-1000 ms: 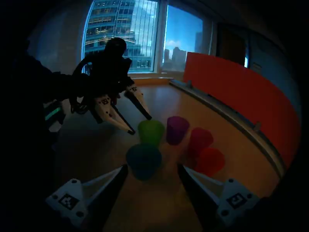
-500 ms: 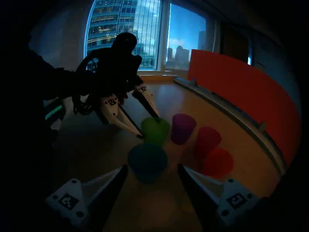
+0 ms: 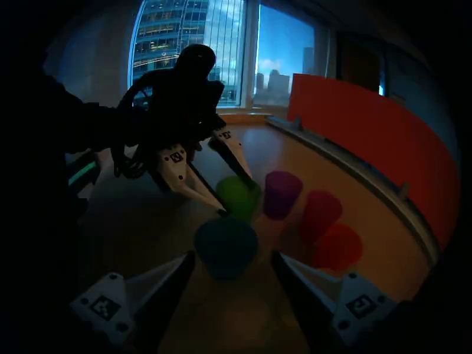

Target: Pour water

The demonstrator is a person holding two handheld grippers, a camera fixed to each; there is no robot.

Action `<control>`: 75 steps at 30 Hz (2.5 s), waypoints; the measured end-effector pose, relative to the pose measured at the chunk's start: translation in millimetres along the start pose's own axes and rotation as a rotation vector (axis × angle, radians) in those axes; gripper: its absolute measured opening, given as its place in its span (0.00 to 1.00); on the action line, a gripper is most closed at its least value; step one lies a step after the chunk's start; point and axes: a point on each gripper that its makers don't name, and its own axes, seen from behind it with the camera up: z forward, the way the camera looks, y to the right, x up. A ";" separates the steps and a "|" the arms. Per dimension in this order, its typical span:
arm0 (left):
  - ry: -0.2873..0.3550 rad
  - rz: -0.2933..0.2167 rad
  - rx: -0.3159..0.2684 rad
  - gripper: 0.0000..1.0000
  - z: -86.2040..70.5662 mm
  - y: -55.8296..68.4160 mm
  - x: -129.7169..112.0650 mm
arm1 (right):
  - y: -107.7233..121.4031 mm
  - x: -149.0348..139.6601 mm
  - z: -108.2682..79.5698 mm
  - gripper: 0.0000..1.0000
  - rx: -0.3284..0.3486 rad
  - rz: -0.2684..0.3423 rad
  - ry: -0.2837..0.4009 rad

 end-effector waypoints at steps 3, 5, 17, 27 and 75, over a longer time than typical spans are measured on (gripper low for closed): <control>0.001 0.003 0.002 0.97 1.3 -0.6 1.0 | -0.2 1.0 0.9 0.99 0.001 -0.001 0.001; 0.001 0.000 -0.001 0.94 1.8 -0.1 1.1 | -0.1 1.6 1.7 0.99 0.002 -0.002 0.001; 0.003 -0.010 -0.011 0.90 0.8 0.8 1.1 | -0.5 -0.4 13.9 0.99 0.006 -0.011 -0.002; 0.007 -0.005 -0.012 0.90 0.5 1.7 0.3 | -4.9 -1.8 27.3 0.99 0.020 -0.012 -0.005; 0.046 -0.017 0.012 0.86 -14.3 2.6 12.4 | -10.2 -5.3 42.3 0.93 0.001 -0.020 0.009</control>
